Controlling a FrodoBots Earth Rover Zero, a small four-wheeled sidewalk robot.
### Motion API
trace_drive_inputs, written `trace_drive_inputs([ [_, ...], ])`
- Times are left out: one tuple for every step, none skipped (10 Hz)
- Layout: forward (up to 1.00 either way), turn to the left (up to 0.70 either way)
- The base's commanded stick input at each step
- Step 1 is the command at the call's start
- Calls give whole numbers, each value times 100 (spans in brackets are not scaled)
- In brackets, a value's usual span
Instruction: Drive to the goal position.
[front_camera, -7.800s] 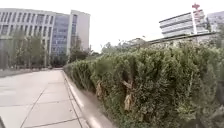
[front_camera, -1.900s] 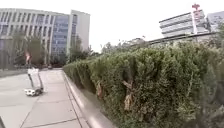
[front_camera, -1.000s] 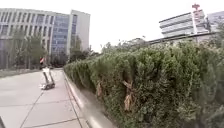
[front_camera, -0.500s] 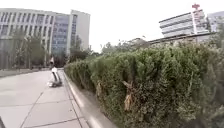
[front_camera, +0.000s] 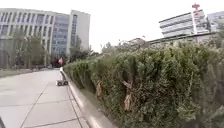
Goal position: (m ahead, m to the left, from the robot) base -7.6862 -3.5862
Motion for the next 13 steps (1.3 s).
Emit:
trace_drive_inputs([
  [5,0],
  [5,0],
  [5,0],
  [5,0],
  [5,0],
  [5,0],
  [5,0],
  [5,0],
  [5,0],
  [5,0],
  [5,0],
  [5,0],
  [5,0],
])
